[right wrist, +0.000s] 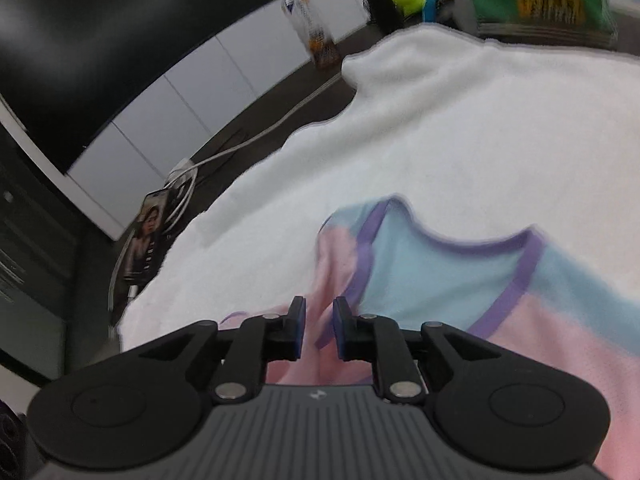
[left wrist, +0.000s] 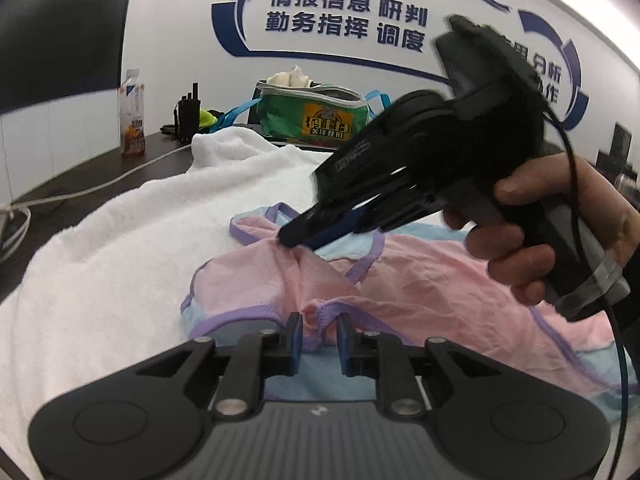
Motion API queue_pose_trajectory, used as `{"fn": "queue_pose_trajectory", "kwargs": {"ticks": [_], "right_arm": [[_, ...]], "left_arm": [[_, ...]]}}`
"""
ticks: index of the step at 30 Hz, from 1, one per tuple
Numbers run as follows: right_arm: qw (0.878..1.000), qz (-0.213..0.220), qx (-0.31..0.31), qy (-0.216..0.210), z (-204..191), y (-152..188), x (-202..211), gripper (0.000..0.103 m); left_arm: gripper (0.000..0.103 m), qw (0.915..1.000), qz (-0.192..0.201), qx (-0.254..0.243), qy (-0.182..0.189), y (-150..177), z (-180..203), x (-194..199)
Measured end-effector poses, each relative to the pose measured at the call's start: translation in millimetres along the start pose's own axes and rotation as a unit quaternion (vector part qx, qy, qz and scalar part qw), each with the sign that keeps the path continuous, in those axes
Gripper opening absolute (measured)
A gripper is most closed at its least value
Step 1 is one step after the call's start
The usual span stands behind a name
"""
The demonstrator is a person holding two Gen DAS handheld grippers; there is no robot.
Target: Fold clothes
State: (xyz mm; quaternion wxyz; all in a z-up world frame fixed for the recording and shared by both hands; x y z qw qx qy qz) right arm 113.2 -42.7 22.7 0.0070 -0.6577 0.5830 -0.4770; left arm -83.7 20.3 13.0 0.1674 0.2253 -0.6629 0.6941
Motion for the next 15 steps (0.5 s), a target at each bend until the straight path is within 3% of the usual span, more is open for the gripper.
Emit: {"fn": "queue_pose_trajectory", "kwargs": {"ticks": [2,4,8,12,15], "right_arm": [[1.0,0.002,0.001,0.004,-0.1,5.4,-0.2,0.011],[1.0,0.016,0.006,0.018,-1.2,12.3,12.3,0.002],[0.998,0.045,0.017,0.047,-3.3,26.0,37.4,0.001],[0.994,0.073,0.029,0.075,-5.4,39.7,62.5,0.001],[0.99,0.094,0.037,0.097,-6.8,50.2,81.2,0.001]], "left_arm": [[0.004,1.0,-0.005,-0.005,-0.002,-0.4,1.8,-3.6],[0.003,1.0,0.0,-0.001,0.003,-2.9,1.6,-0.9],[0.002,0.9994,0.029,-0.012,0.013,-9.9,9.9,12.0],[0.002,0.9961,0.037,-0.061,0.051,-5.9,43.2,23.8],[0.01,0.9895,0.035,-0.101,0.097,5.6,63.8,31.9]]}}
Point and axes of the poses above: each gripper's, at about its wrist camera, not at the fingertips, and x roughly against the way its jaws point, z to its right, y to its underside, the point moved 1 cm from there along -x, roughly the way its jaws point, and after that the axes turned 6 degrees about -y, right-handed, at the moved point
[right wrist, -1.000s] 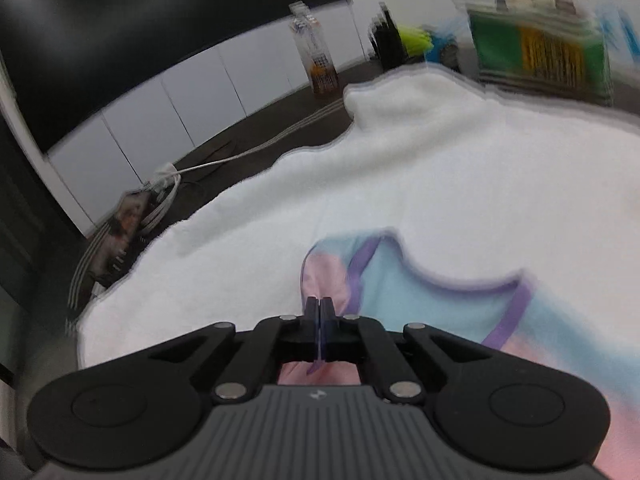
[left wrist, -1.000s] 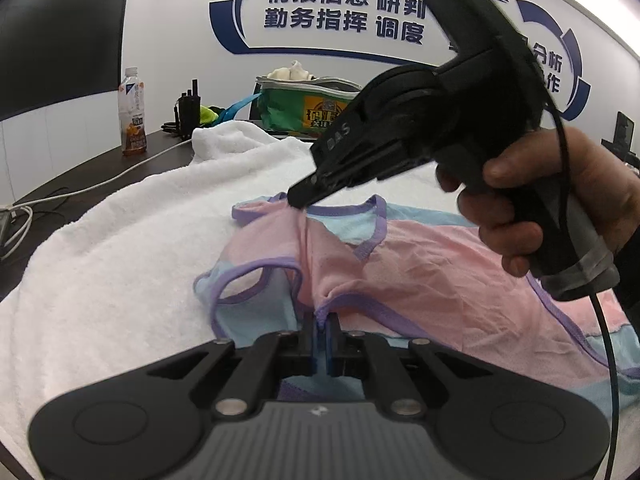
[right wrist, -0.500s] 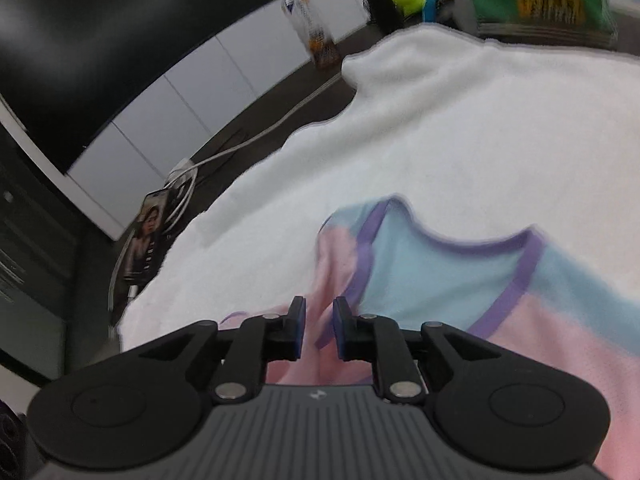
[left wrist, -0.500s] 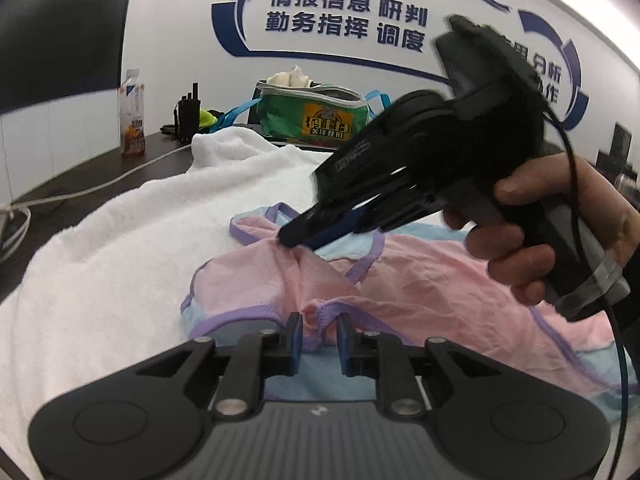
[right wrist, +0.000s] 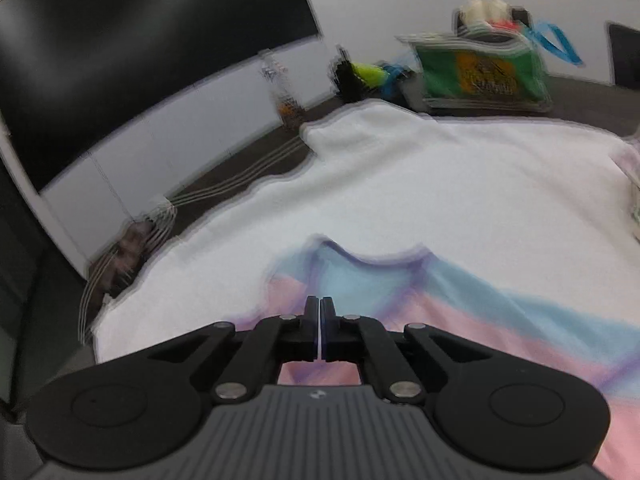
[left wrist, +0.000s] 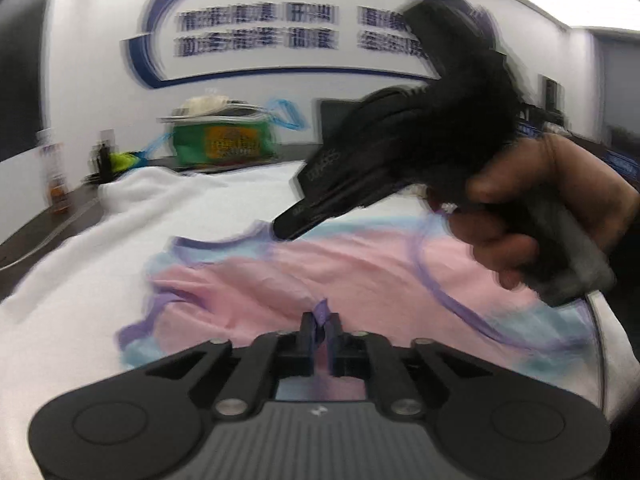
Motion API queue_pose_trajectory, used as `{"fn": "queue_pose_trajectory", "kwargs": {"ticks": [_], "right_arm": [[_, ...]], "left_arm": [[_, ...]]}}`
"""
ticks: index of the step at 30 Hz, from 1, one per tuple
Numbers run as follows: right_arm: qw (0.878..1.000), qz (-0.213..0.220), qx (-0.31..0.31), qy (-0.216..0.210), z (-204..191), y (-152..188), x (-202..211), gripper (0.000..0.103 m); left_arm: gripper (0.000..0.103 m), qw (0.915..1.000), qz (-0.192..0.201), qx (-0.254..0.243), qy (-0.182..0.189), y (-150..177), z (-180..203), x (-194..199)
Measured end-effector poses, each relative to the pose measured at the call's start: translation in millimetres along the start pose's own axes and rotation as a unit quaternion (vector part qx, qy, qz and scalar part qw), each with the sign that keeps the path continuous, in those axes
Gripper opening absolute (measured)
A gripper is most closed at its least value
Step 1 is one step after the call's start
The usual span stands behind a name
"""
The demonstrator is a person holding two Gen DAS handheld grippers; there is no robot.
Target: Fold clothes
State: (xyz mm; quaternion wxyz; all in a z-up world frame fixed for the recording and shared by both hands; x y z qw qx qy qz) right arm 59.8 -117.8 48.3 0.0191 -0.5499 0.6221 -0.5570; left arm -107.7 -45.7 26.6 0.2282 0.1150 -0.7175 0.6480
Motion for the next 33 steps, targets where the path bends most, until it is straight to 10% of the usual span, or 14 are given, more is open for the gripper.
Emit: {"fn": "queue_pose_trajectory", "kwargs": {"ticks": [4,10,16,21,23,25,30,33], "right_arm": [[0.999,-0.028,-0.018,0.024,10.9,20.3,-1.0,0.006],[0.999,-0.014,0.019,-0.023,-11.3,20.6,-12.8,0.027],[0.995,-0.058,0.061,0.049,-15.4,24.9,-44.2,0.001],[0.996,-0.033,0.027,0.072,-5.3,21.6,-12.3,0.009],[0.998,-0.012,0.036,0.051,-13.5,3.5,-17.1,0.036],[0.999,-0.006,0.034,0.036,-16.3,-9.9,-30.1,0.046],[1.0,-0.026,0.007,0.012,-11.0,-32.7,-82.3,0.039],[0.999,-0.039,-0.01,-0.002,-7.7,-46.3,-113.6,0.003]], "left_arm": [[0.039,0.9986,0.018,-0.022,0.045,4.1,3.5,21.0],[0.044,1.0,-0.005,-0.003,0.003,0.6,-72.6,9.0],[0.043,0.9959,-0.078,0.036,-0.029,0.9,-135.3,-31.2],[0.039,0.9925,-0.09,0.081,-0.008,10.8,-149.4,-36.9],[0.003,0.9906,-0.092,0.101,-0.011,12.2,-154.5,-37.9],[0.003,0.984,-0.098,0.149,-0.006,12.9,-161.5,-34.9],[0.003,0.9711,-0.096,0.214,-0.045,23.9,-169.3,-11.5],[0.003,0.966,-0.093,0.233,-0.065,28.9,-169.7,0.8]]}}
Point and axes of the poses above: each gripper's, at about its wrist camera, not at the fingertips, and x roughly against the way its jaws point, z to its right, y to its underside, the point moved 1 cm from there along -x, roughly the way its jaws point, and after that the axes turned 6 degrees about -y, right-handed, at the moved point
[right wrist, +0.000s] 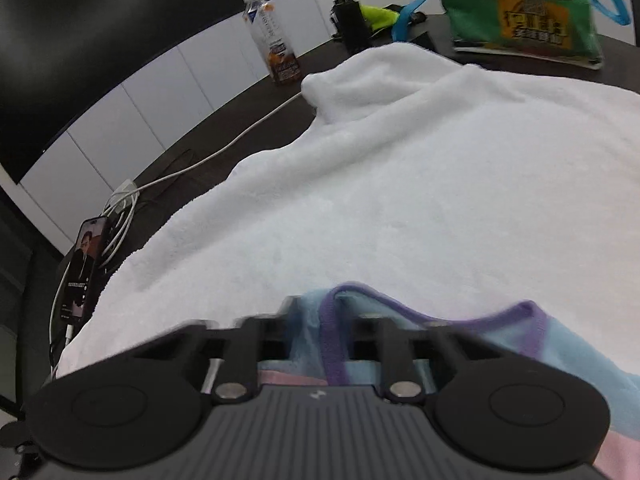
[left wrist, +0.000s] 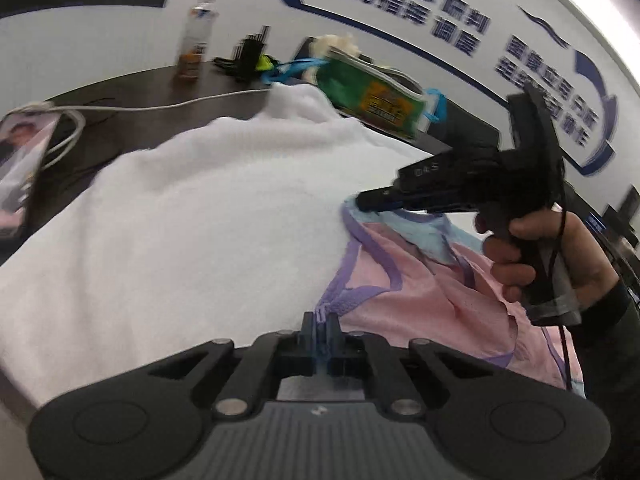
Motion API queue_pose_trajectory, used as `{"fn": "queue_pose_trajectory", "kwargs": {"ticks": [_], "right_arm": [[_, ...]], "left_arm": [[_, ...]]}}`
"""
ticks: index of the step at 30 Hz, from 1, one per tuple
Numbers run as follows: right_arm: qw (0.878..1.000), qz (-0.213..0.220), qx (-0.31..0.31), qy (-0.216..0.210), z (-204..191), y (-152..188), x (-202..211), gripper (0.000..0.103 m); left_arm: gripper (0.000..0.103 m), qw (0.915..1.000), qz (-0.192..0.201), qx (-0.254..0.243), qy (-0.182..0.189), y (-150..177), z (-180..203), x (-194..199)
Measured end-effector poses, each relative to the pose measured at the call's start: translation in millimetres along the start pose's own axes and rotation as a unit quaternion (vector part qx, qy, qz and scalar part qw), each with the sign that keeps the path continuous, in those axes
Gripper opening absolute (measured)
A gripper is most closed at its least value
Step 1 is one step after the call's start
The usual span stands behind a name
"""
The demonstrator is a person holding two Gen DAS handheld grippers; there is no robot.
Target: Fold clothes
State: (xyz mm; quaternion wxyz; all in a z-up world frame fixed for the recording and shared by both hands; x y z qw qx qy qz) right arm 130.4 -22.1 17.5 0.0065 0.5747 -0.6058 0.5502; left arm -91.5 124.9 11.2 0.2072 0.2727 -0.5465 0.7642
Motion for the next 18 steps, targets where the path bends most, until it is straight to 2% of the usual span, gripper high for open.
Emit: {"fn": "queue_pose_trajectory", "kwargs": {"ticks": [2,5,6,8,10,11,14,15,18], "right_arm": [[1.0,-0.008,-0.011,-0.01,2.1,-10.5,-19.5,0.003],[0.999,0.026,-0.033,0.006,17.6,-6.9,7.1,0.003],[0.999,0.025,-0.038,0.017,22.9,-6.1,8.6,0.004],[0.998,0.012,-0.045,0.038,31.1,-3.7,8.6,0.013],[0.998,0.004,-0.033,0.058,27.5,-2.7,11.0,0.022],[0.997,0.001,-0.026,0.068,25.4,-2.3,12.3,0.024],[0.996,0.038,0.03,0.077,-4.9,-7.6,29.3,0.029],[0.996,0.035,0.055,0.062,-17.9,-8.0,29.8,0.029],[0.991,-0.014,0.111,0.075,-41.9,-6.4,1.8,0.031]], "left_arm": [[0.003,0.9999,0.004,0.005,-0.011,2.3,-1.1,2.9],[0.003,0.9997,0.009,-0.012,-0.02,2.9,1.1,1.7],[0.003,0.9995,0.011,-0.018,-0.024,3.7,3.0,1.8],[0.003,0.9992,0.015,-0.025,-0.028,5.3,5.7,1.9],[0.003,0.999,0.017,-0.028,-0.031,7.1,7.3,2.1],[0.003,0.9989,0.019,-0.029,-0.033,8.0,8.1,2.2],[0.003,0.9981,0.024,-0.04,-0.04,10.0,10.8,1.3],[0.003,0.9978,0.026,-0.044,-0.042,10.7,11.7,1.1],[0.003,0.9977,0.028,-0.043,-0.045,11.5,12.9,2.0]]}}
Point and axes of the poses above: each gripper's, at about its wrist camera, not at the fingertips, and x roughly against the way its jaws point, z to its right, y to its underside, the point moved 1 cm from there along -x, roughly the way its jaws point, and after that the axes turned 6 degrees about -y, right-handed, at the moved point
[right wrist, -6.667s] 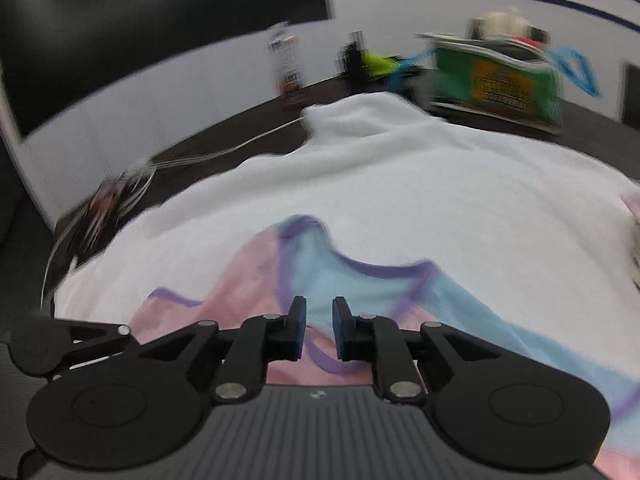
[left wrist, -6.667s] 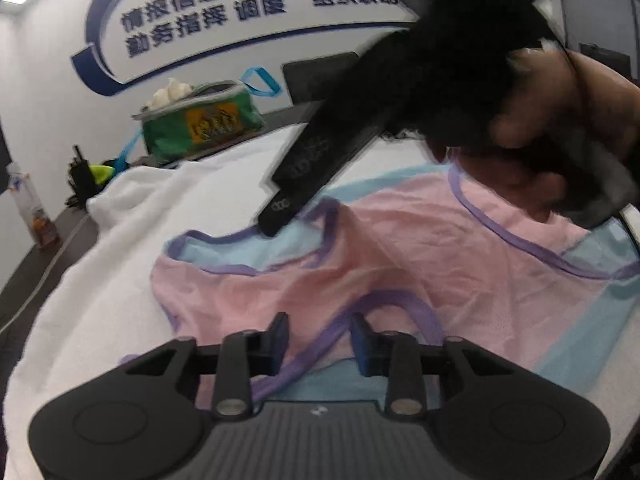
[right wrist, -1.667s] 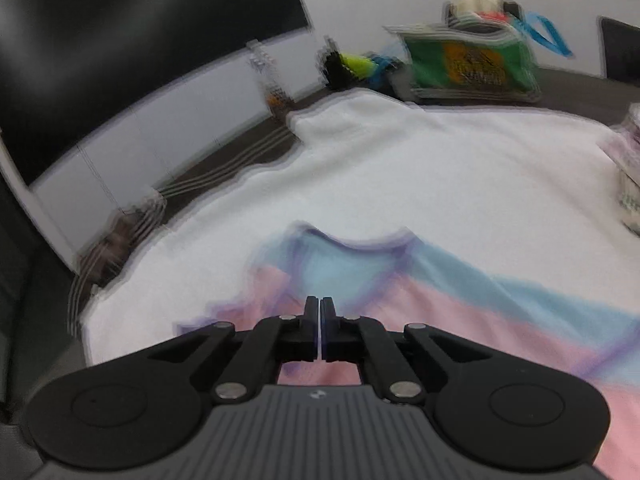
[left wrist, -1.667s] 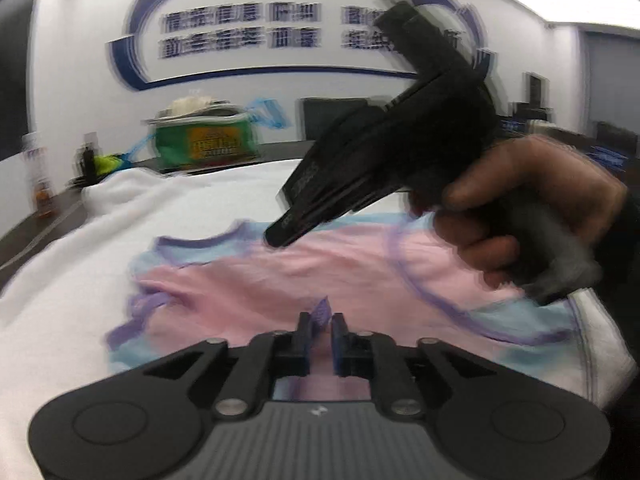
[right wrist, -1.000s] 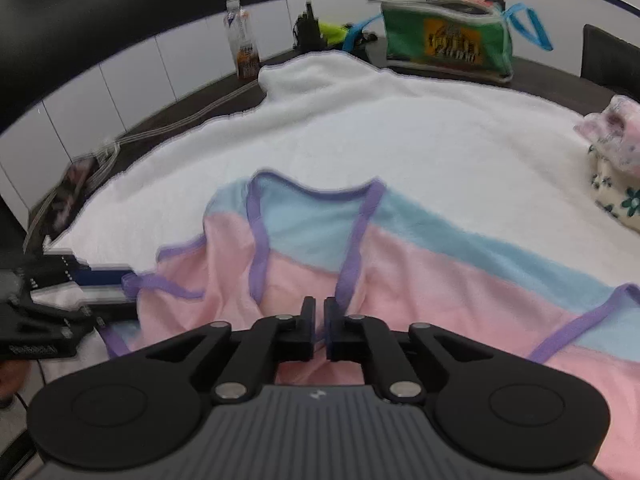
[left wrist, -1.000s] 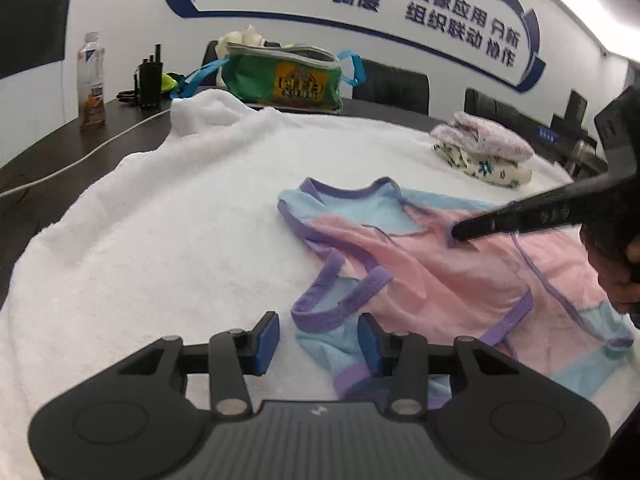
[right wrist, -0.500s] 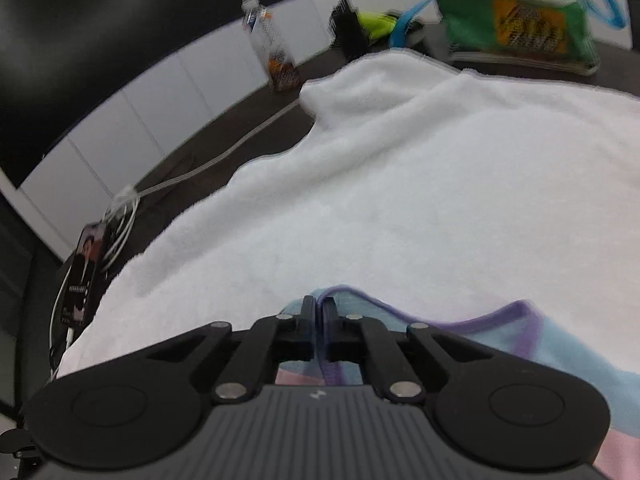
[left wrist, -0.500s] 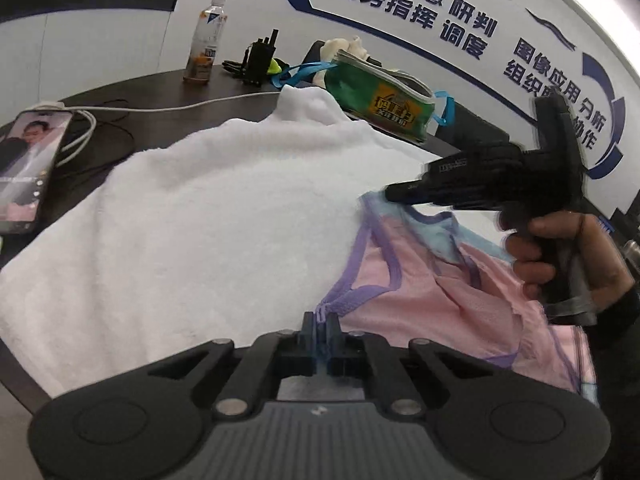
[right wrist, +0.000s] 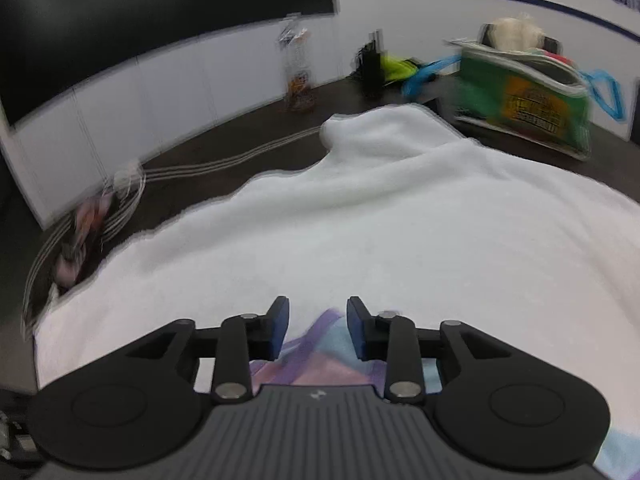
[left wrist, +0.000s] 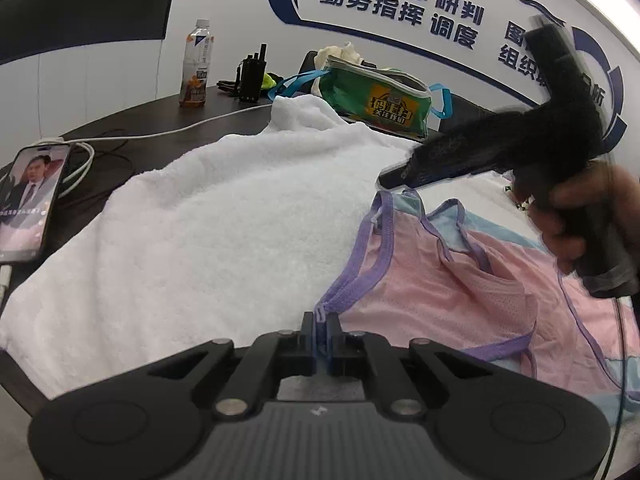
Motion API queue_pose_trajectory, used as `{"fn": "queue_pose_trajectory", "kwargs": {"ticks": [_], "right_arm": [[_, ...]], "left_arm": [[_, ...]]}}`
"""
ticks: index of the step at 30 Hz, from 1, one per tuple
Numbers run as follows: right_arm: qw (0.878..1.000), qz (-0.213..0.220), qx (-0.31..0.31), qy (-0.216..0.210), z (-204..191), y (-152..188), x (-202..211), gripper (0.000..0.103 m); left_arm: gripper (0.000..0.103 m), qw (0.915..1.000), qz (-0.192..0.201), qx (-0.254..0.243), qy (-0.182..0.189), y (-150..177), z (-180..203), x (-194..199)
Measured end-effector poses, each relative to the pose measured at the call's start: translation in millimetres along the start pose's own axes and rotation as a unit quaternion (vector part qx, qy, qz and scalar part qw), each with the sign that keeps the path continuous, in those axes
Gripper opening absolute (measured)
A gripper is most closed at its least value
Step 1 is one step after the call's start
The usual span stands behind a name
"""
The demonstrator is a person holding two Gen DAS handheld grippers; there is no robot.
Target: Fold clothes
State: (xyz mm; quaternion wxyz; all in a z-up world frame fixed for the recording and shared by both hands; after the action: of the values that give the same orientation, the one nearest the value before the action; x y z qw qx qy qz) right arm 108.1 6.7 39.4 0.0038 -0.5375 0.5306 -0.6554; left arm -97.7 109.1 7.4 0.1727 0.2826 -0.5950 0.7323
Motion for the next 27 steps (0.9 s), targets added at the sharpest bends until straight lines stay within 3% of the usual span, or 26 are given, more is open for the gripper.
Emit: {"fn": "queue_pose_trajectory", "kwargs": {"ticks": [1,2,3,5,8,9,12,13,15,16,17,18,20,24,25,27], "right_arm": [[1.0,-0.016,0.019,0.004,-8.9,-1.6,-8.3,0.029],[0.999,-0.036,0.025,0.029,-9.8,-0.9,-24.7,0.016],[0.998,-0.04,0.024,0.035,-8.1,-0.9,-33.4,0.009],[0.998,-0.039,0.018,0.035,-5.3,-3.5,-42.0,0.005],[0.999,0.012,0.033,-0.009,-11.8,-8.3,-28.9,0.005],[0.999,0.01,0.034,-0.01,-12.4,-8.3,-30.7,0.005],[0.999,0.006,0.04,-0.012,-14.2,-8.2,-36.0,0.023],[0.999,0.004,0.041,-0.013,-14.8,-8.1,-37.8,0.038],[0.999,0.001,0.045,-0.015,-16.0,-8.0,-41.4,0.04],[0.999,-0.001,0.047,-0.016,-16.6,-8.0,-43.2,0.033],[0.999,-0.002,0.049,-0.017,-17.1,-7.9,-45.0,0.012],[0.999,-0.004,0.05,-0.018,-17.7,-7.9,-46.8,0.004],[0.998,-0.007,0.054,-0.02,-18.9,-7.8,-50.3,0.004],[0.998,-0.01,0.05,-0.032,-17.3,-8.0,-48.9,0.009],[0.998,-0.008,0.042,-0.041,-14.0,-8.3,-42.4,0.014],[0.998,0.009,0.018,-0.055,-1.8,-6.6,-18.5,0.034]], "left_arm": [[0.003,1.0,0.0,0.002,0.0,0.3,-0.2,0.8],[0.003,1.0,0.0,0.007,0.0,0.5,-1.3,1.5],[0.003,0.9999,0.001,0.011,0.002,0.7,-2.4,2.8],[0.003,0.9999,0.002,0.013,0.003,1.4,-3.4,5.1],[0.004,1.0,0.003,0.004,0.001,2.8,-1.7,5.5],[0.004,1.0,0.004,0.0,0.0,3.0,-0.7,5.2],[0.004,1.0,0.006,-0.005,0.0,3.6,1.2,4.9],[0.004,1.0,0.005,-0.005,0.001,3.7,1.1,4.6],[0.004,1.0,0.005,-0.003,0.0,3.4,0.7,3.7],[0.004,1.0,0.005,0.0,0.0,2.6,-0.1,3.5],[0.004,1.0,0.005,0.004,0.001,1.8,-1.0,3.2],[0.004,0.9999,0.006,0.011,0.0,0.9,-2.3,3.3],[0.004,0.9998,0.007,0.016,-0.004,-0.3,-3.7,2.5],[0.01,0.9993,0.012,0.033,-0.013,-0.1,-8.0,3.5],[0.013,0.9991,0.013,0.038,-0.015,0.1,-9.4,4.2],[0.017,0.998,0.035,0.049,-0.018,-2.0,-12.6,13.4]]}}
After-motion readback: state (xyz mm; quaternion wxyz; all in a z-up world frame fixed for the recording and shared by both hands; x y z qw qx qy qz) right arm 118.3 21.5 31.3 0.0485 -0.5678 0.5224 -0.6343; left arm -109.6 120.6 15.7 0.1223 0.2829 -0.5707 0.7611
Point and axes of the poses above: each gripper's, at about its wrist camera, not at the fingertips, and x roughly against the way its jaws point, z to its right, y to its underside, the point moved 1 cm from there along -x, roughly the way its jaws point, and after that the axes turned 6 degrees about -y, right-handed, at the moved point
